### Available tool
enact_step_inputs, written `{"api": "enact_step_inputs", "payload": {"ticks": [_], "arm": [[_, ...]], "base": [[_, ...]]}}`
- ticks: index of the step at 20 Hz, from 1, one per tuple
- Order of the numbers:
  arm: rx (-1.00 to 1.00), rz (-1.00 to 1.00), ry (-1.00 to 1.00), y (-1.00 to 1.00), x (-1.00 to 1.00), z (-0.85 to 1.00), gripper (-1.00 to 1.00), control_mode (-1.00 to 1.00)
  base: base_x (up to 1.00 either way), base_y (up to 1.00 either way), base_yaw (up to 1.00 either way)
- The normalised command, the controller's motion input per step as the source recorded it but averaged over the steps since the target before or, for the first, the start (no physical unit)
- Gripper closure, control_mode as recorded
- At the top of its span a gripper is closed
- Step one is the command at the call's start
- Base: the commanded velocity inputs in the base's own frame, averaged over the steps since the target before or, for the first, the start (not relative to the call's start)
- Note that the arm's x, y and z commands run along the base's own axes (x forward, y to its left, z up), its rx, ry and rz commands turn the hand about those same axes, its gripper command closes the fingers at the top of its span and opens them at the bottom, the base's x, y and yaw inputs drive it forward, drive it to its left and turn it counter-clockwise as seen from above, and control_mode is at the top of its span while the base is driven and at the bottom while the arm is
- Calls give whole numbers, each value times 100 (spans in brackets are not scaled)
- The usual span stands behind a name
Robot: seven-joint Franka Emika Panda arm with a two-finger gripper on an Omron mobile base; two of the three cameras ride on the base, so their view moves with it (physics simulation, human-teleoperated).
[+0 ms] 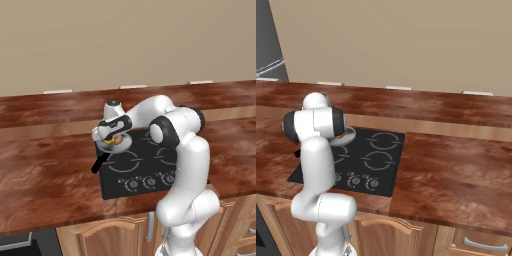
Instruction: Put the lemon and onion in the pan. Then turn on the rear left burner and set the heat to medium.
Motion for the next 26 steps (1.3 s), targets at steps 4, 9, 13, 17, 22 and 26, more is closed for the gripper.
{"api": "enact_step_inputs", "payload": {"ticks": [4, 9, 13, 17, 22, 26], "arm": [[0, 0, 0, 1, 1, -4, -100, -100], [0, 0, 0, 0, 0, 0, -100, -100], [0, 0, 0, 0, 0, 0, -100, -100], [0, 0, 0, 0, -1, 0, -100, -100], [0, 0, 0, -4, -17, 13, -100, -100], [0, 0, 0, -27, -32, 21, -100, -100]], "base": [[0, 0, 0], [0, 0, 0], [0, 0, 0], [0, 0, 0], [0, 0, 0], [0, 0, 0]]}}
